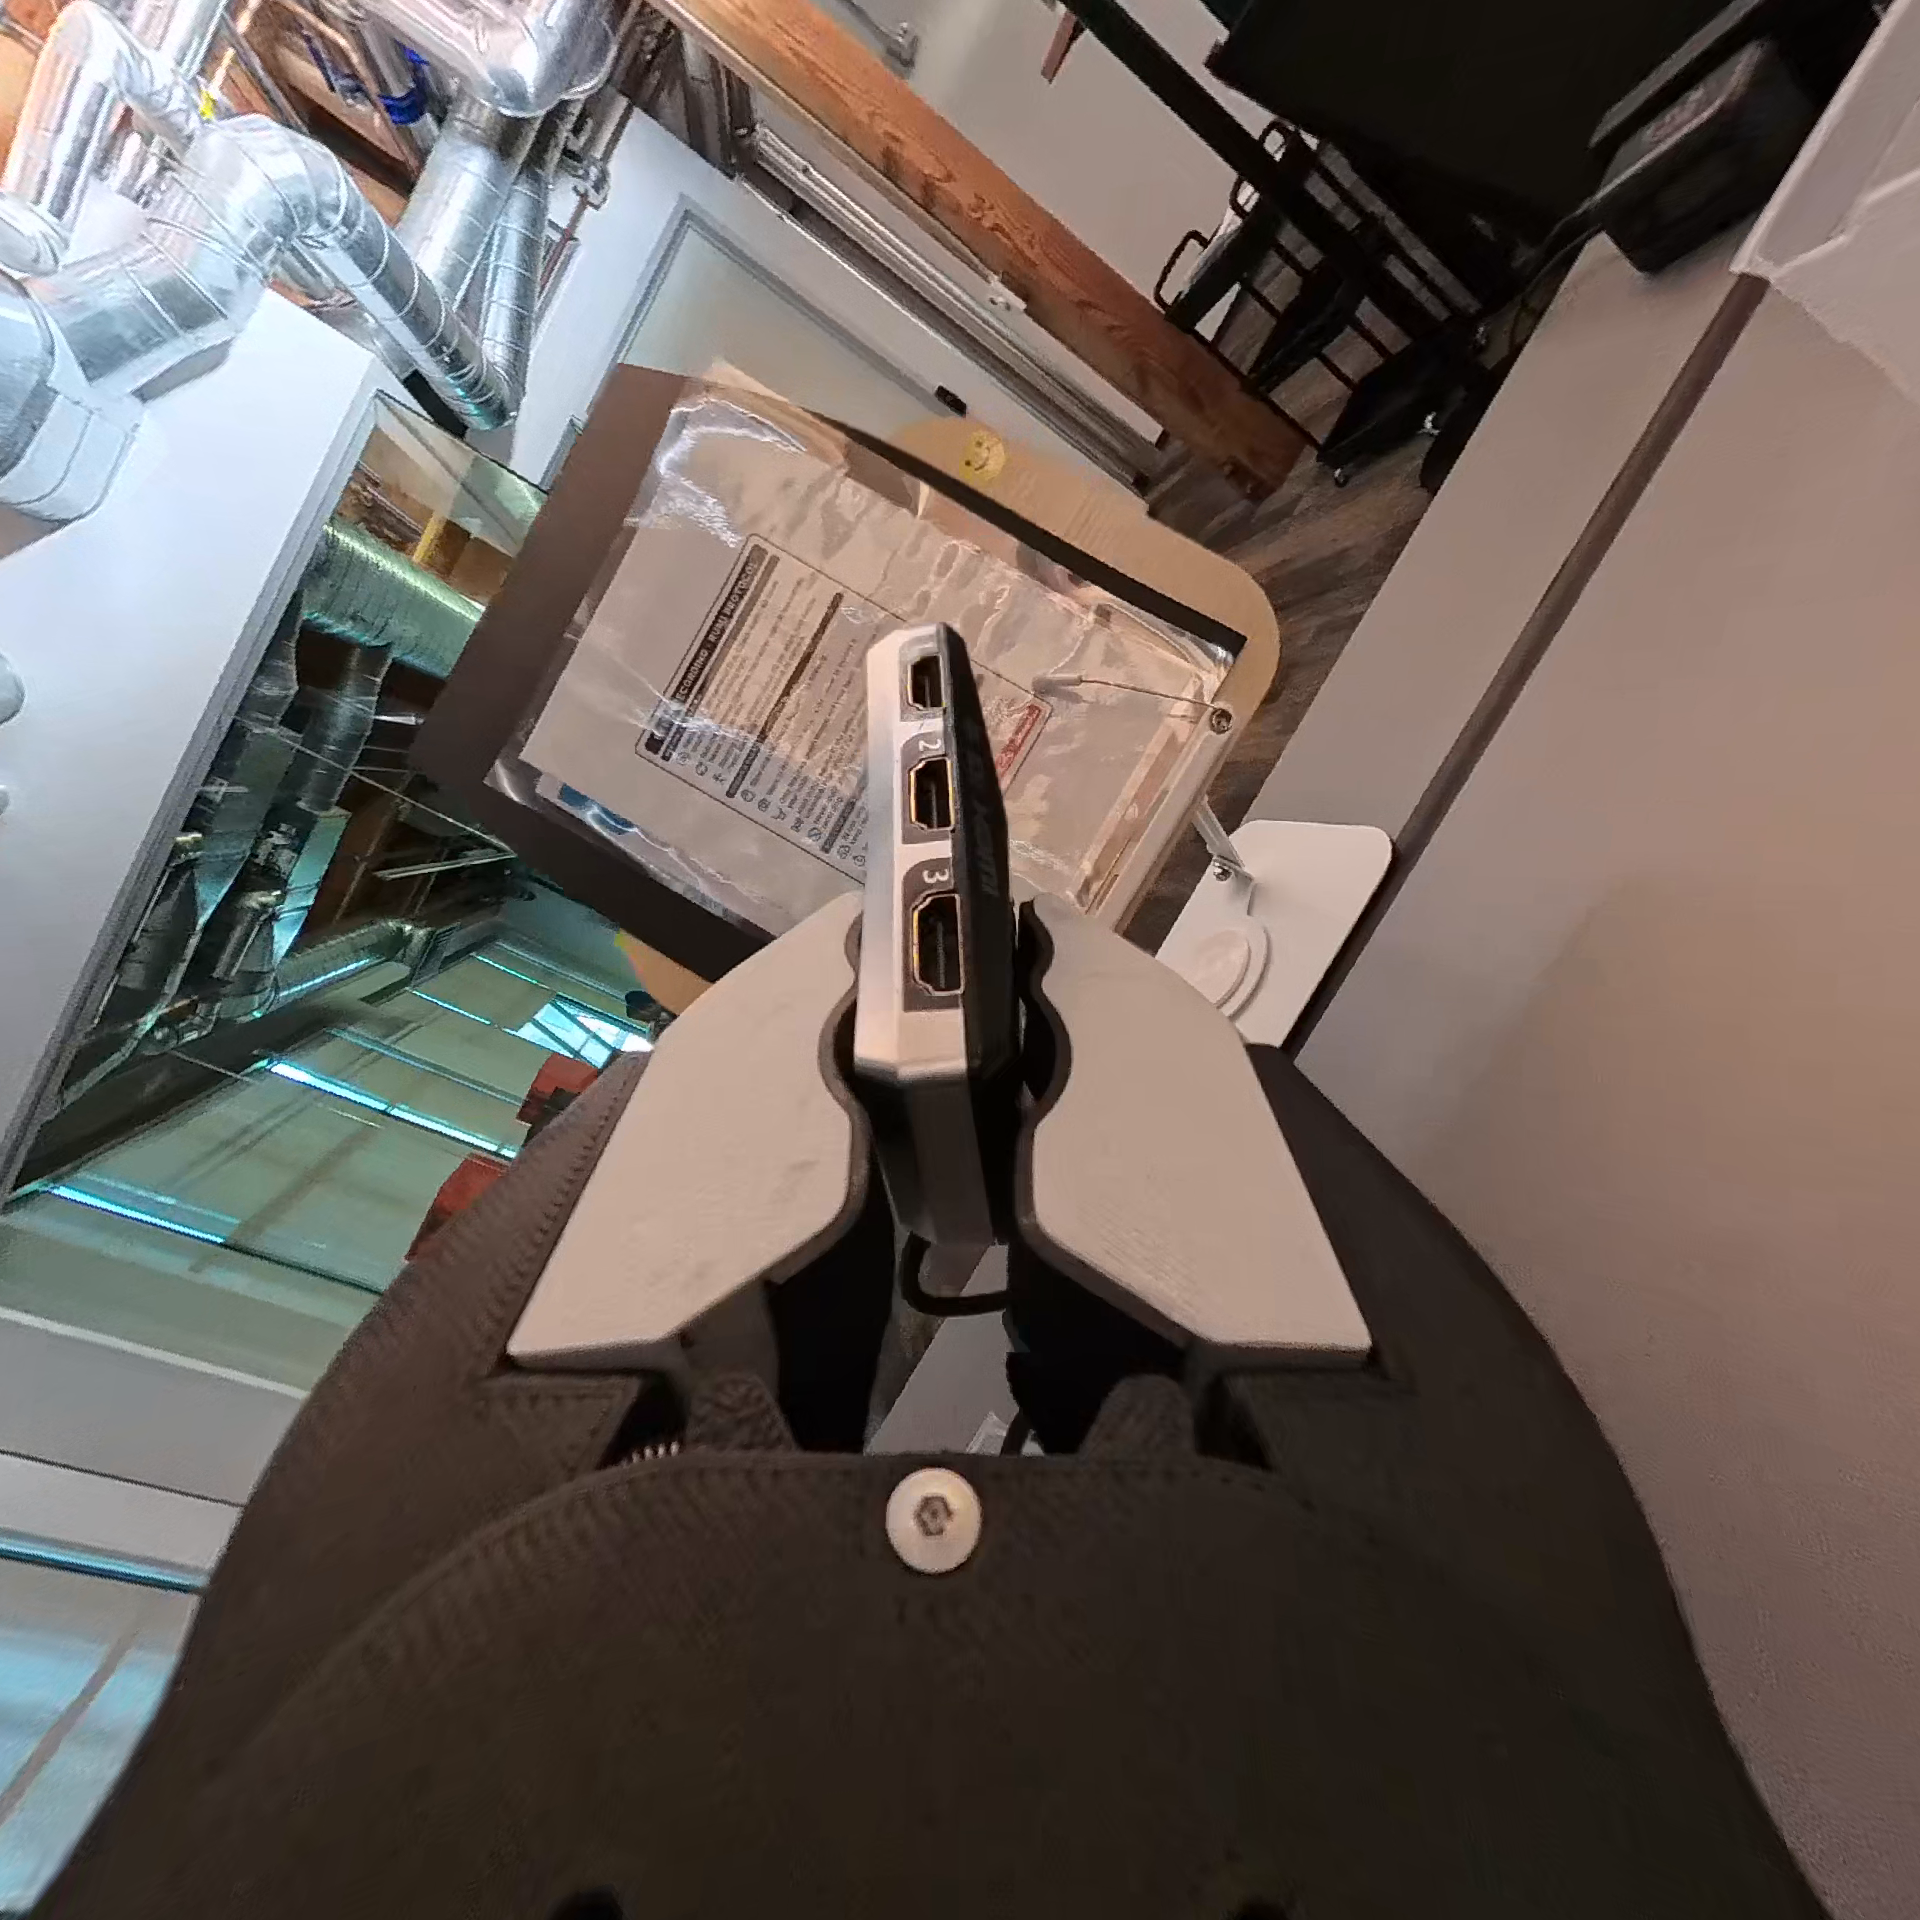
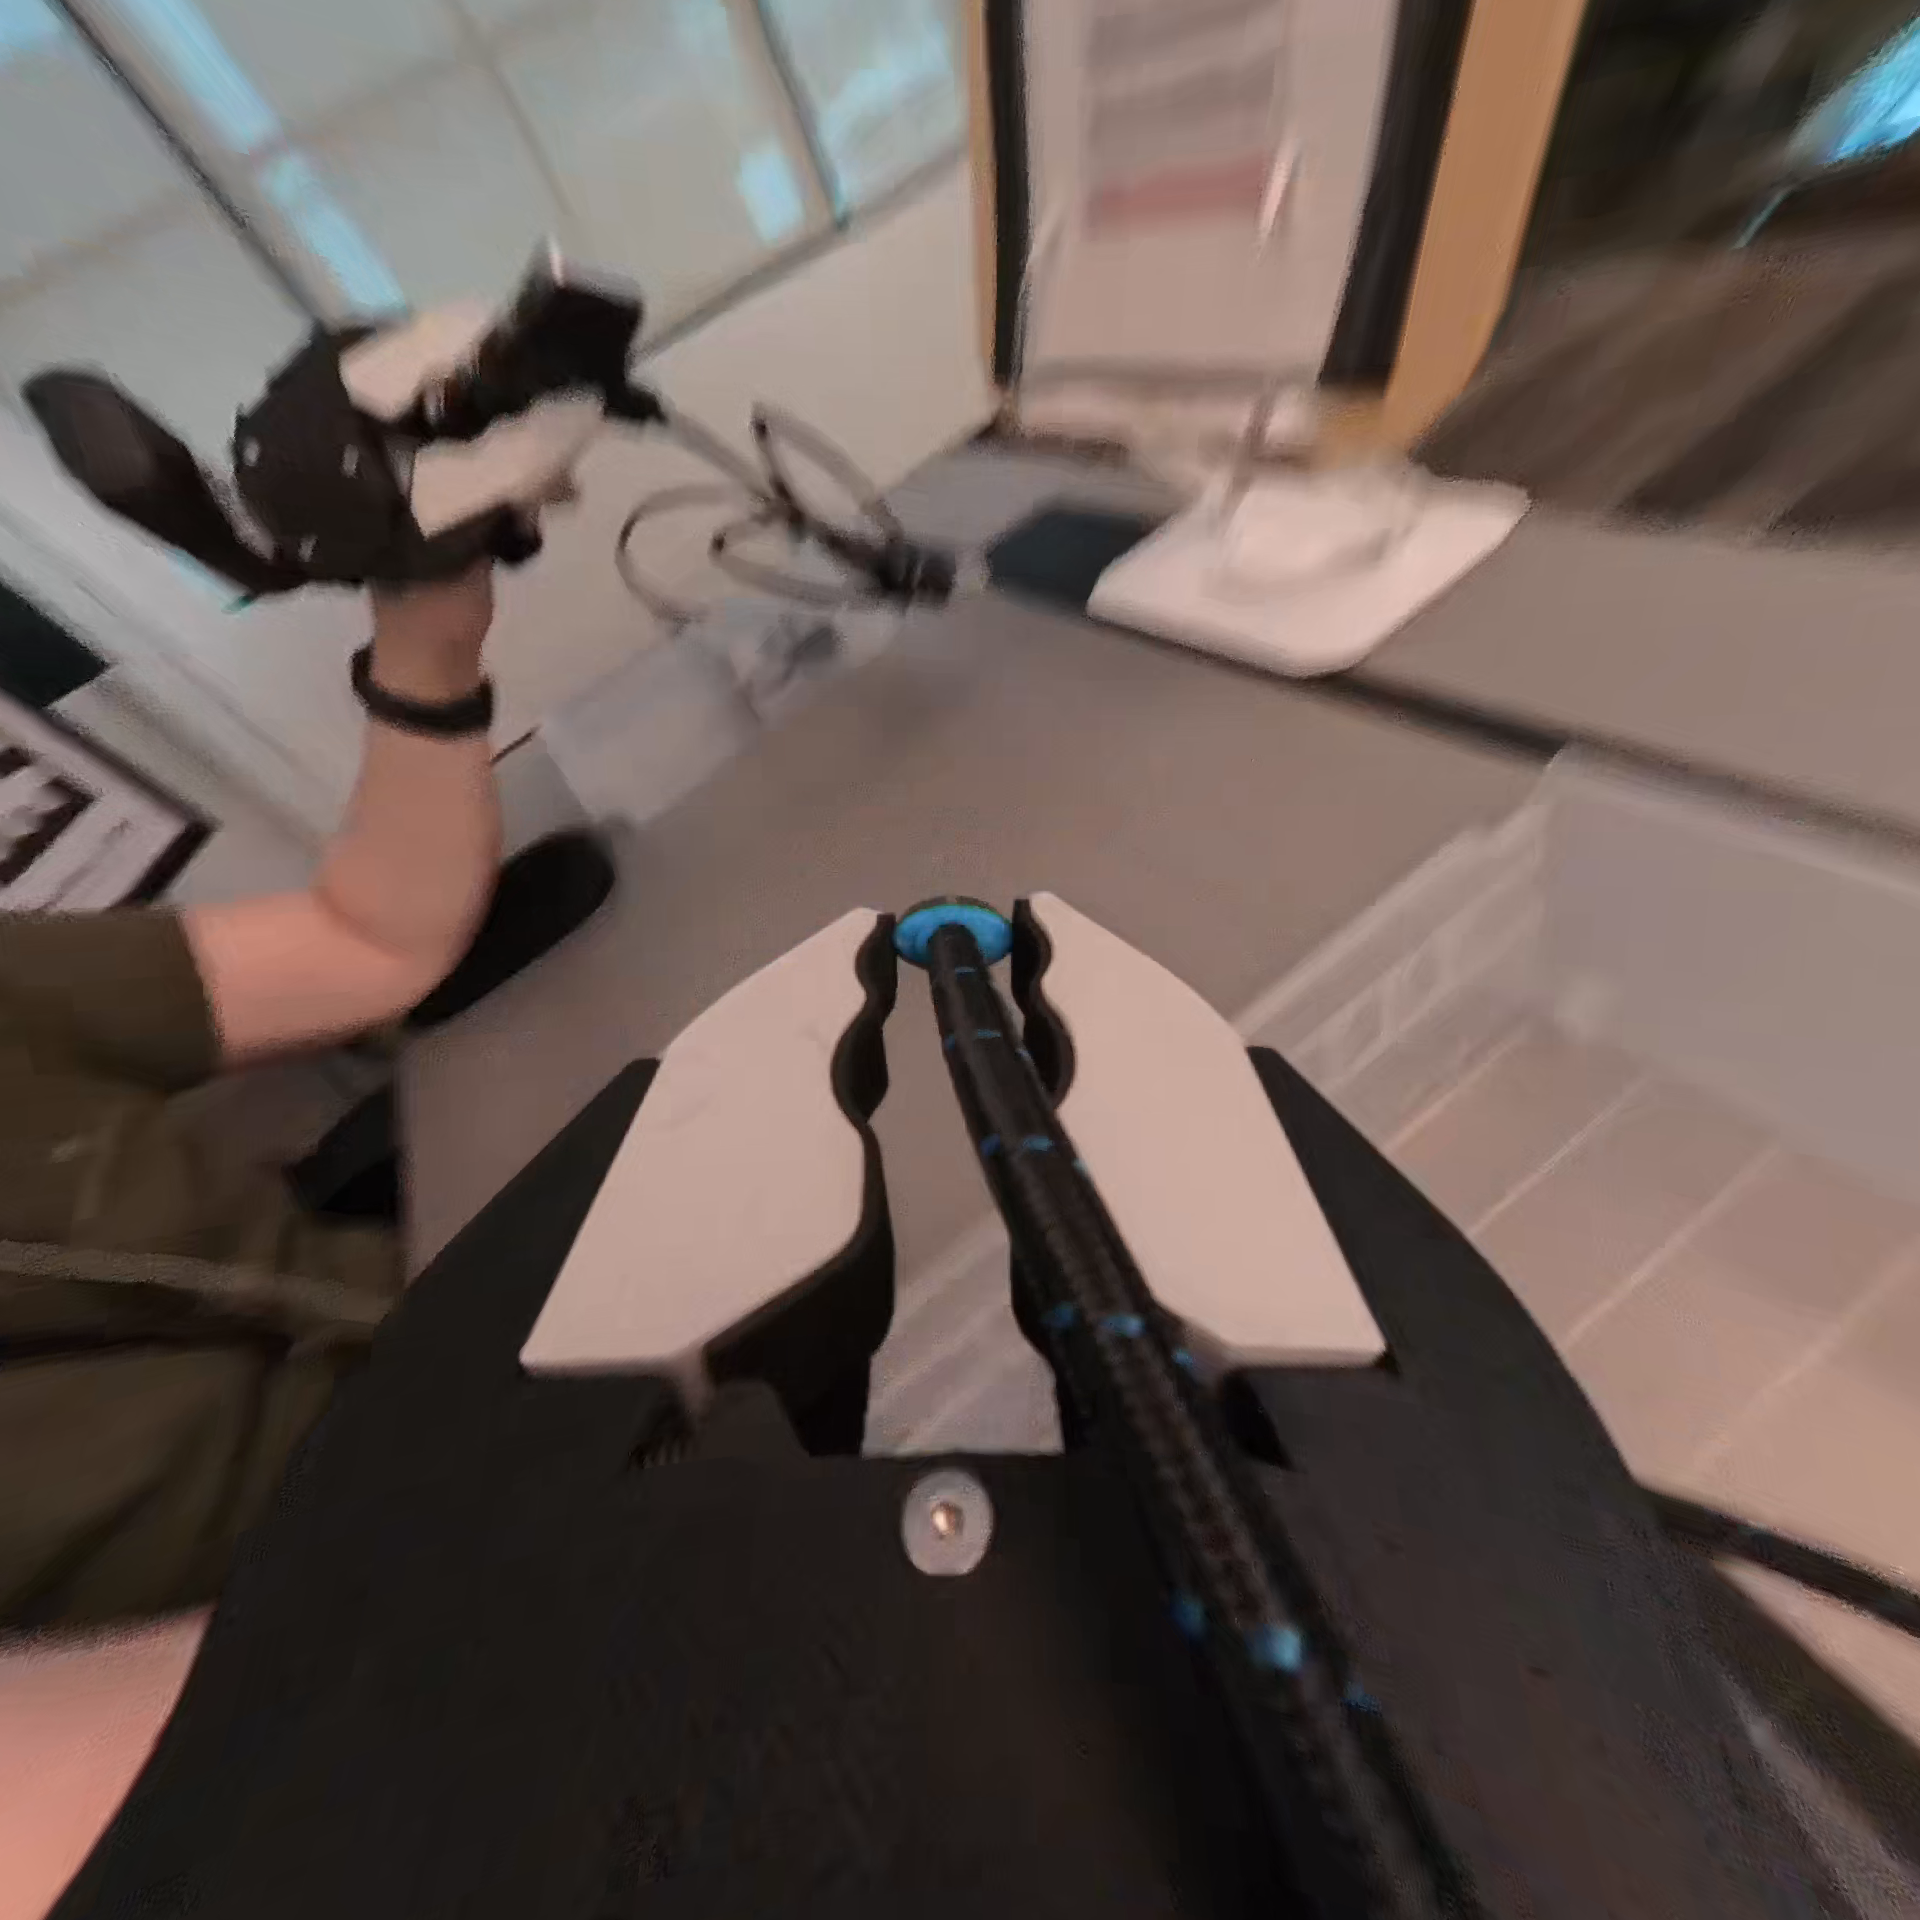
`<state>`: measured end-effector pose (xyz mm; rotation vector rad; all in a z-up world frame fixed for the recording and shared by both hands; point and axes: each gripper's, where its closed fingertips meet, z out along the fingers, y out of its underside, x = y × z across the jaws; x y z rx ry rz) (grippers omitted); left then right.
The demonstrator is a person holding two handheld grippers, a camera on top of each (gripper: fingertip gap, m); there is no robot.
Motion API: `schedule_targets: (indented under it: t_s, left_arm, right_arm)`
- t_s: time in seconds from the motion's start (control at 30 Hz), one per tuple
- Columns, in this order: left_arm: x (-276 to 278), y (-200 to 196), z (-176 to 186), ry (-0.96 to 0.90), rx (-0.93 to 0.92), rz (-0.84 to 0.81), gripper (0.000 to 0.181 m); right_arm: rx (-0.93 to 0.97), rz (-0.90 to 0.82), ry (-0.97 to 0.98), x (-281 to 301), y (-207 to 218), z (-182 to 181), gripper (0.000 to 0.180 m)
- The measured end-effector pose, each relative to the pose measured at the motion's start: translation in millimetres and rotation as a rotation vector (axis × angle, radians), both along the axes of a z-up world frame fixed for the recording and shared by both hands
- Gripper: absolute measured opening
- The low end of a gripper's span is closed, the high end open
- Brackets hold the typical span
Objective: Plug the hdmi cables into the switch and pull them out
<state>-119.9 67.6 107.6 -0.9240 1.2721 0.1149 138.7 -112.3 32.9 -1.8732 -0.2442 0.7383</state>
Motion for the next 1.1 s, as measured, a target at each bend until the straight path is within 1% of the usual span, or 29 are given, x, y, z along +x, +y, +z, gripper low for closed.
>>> schedule_targets:
  t_s: [0.07, 0.17, 0.23, 0.3, 0.4, 0.43, 0.47, 0.5, 0.63, 0.7, 0.73, 0.8, 0.87, 0.93, 1.0, 1.1]
  left_arm:
    - [2, 0, -3, 0.022, 0.012, 0.011, 0.022]
    - [5, -1, -7, 0.042, 0.014, 0.012, 0.022]
    - [7, -1, -10, 0.051, 0.008, 0.009, 0.022]
    - [10, -3, -12, 0.058, 0.0, 0.003, 0.022]
    - [12, -4, -15, 0.071, -0.001, 0.001, 0.022]
    - [12, -5, -15, 0.072, 0.0, 0.0, 0.022]
    - [12, -5, -15, 0.073, 0.001, -0.001, 0.022]
    - [12, -5, -15, 0.073, 0.003, -0.001, 0.022]
    - [13, -6, -15, 0.072, 0.006, -0.004, 0.022]
    - [14, -6, -16, 0.074, 0.004, -0.006, 0.022]
    - [14, -7, -16, 0.076, 0.004, -0.006, 0.022]
    - [14, -7, -17, 0.078, 0.002, -0.005, 0.022]
    - [14, -6, -17, 0.08, 0.0, -0.002, 0.022]
    - [14, -6, -18, 0.084, -0.001, 0.002, 0.022]
    - [14, -6, -19, 0.089, -0.002, 0.005, 0.022]
    - [15, -5, -20, 0.097, -0.004, 0.008, 0.022]
  right_arm:
    - [-0.131, 0.14, 0.068, -10, -17, -30, 0.022]
    - [-0.229, 0.196, 0.105, -10, -28, -61, 0.022]
    - [-0.349, 0.235, 0.108, -13, -36, -82, 0.022]
    - [-0.394, 0.246, 0.149, -16, -35, -85, 0.021]
    - [-0.437, 0.228, 0.155, -14, -35, -87, 0.02]
    - [-0.424, 0.209, 0.133, -11, -35, -86, 0.017]
    - [-0.423, 0.148, 0.097, -2, -34, -88, 0.005]
    - [-0.436, 0.08, 0.07, 9, -34, -92, 0.001]
    - [-0.497, -0.043, 0.073, 30, -40, -100, 0.001]
    - [-0.452, -0.056, 0.094, 32, -37, -91, 0.008]
    - [-0.431, -0.078, 0.104, 35, -33, -86, 0.014]
    - [-0.403, -0.134, 0.098, 41, -25, -76, 0.02]
    - [-0.396, -0.208, 0.106, 46, -14, -69, 0.03]
    - [-0.41, -0.264, 0.169, 46, 0, -61, 0.031]
    - [-0.452, -0.31, 0.171, 45, 11, -63, 0.032]
    - [-0.552, -0.324, 0.131, 37, 23, -78, 0.038]
